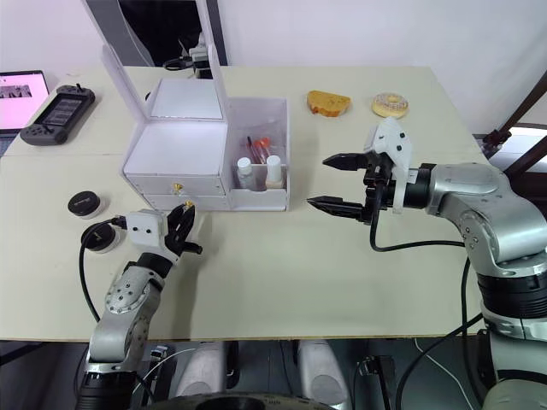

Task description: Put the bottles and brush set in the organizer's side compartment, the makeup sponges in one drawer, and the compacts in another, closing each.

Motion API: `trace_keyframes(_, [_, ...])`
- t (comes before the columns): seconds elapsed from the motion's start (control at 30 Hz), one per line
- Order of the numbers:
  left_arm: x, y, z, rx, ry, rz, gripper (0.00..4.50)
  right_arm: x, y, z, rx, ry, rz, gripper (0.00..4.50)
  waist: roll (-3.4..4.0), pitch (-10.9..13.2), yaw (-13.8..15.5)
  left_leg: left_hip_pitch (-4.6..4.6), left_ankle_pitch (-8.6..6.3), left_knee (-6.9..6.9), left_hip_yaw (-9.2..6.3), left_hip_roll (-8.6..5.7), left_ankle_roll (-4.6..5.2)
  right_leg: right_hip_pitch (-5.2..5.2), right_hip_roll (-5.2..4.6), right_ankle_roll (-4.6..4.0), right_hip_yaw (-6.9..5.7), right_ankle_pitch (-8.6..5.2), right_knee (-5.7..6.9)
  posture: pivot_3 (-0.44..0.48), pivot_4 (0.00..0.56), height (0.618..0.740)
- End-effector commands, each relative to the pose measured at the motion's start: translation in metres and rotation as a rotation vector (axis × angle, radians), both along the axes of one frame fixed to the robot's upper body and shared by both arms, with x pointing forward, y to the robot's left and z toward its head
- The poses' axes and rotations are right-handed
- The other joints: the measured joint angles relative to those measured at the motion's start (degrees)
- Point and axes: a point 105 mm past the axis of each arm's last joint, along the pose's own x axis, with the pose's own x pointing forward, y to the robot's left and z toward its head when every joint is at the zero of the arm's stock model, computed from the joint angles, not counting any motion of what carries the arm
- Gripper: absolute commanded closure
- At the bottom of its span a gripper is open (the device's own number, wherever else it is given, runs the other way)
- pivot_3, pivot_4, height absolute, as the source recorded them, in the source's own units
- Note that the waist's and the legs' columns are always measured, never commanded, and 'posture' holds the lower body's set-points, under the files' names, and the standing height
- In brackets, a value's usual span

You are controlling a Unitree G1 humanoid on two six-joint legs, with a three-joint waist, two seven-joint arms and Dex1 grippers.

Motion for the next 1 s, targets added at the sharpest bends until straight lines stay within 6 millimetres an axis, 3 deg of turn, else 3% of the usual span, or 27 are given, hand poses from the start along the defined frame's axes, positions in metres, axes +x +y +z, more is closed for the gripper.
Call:
trace_keyframes(0.03, [-0.012, -0.018, 0.020, 0.010, -0.058, -0.105, 4.22, -0.001, 0.002, 0.011, -0.005, -0.048, 0.016, 0.00, 0.00, 0.00, -0.02, -0.01, 0.00, 0.00, 0.00, 0.00, 0.00, 0.00, 0.00, 0.00, 0.00, 0.00, 0.00, 0.000, 0.150, 0.740])
trace_keyframes(0.27, [-0.046, -0.021, 0.016, 0.015, 0.010, -0.127, 4.22, -0.001, 0.005, 0.006, -0.005, -0.022, 0.044, 0.00, 0.00, 0.00, -0.01, -0.03, 0.00, 0.01, 0.00, 0.00, 0.00, 0.00, -0.02, -0.01, -0.01, -0.02, -0.03, 0.000, 0.150, 0.740])
trace_keyframes(0.47, [-0.068, -0.011, 0.013, 0.011, 0.062, -0.094, 4.22, -0.001, 0.009, 0.004, -0.003, -0.002, 0.069, 0.00, 0.00, 0.00, -0.11, -0.03, 0.00, 0.01, 0.00, 0.00, 0.00, -0.02, -0.03, -0.03, 0.00, -0.03, -0.06, 0.000, 0.150, 0.740])
trace_keyframes(0.77, [-0.094, -0.007, 0.014, -0.031, 0.122, -0.095, 4.22, 0.005, 0.014, 0.002, 0.001, 0.011, 0.092, 0.00, 0.00, 0.01, -1.12, -0.04, -0.14, -0.04, 0.08, 0.00, 0.23, -0.04, -0.04, 0.03, 0.03, -0.08, -0.19, 0.000, 0.150, 0.740])
trace_keyframes(1.0, [-0.100, -0.002, 0.009, -0.039, 0.150, -0.095, 4.22, 0.008, 0.015, 0.002, 0.001, 0.007, 0.094, 0.00, 0.00, 0.01, -1.47, -0.06, -0.24, -0.01, 0.07, 0.00, 0.41, -0.04, -0.04, 0.07, 0.02, -0.18, -0.18, 0.000, 0.150, 0.740])
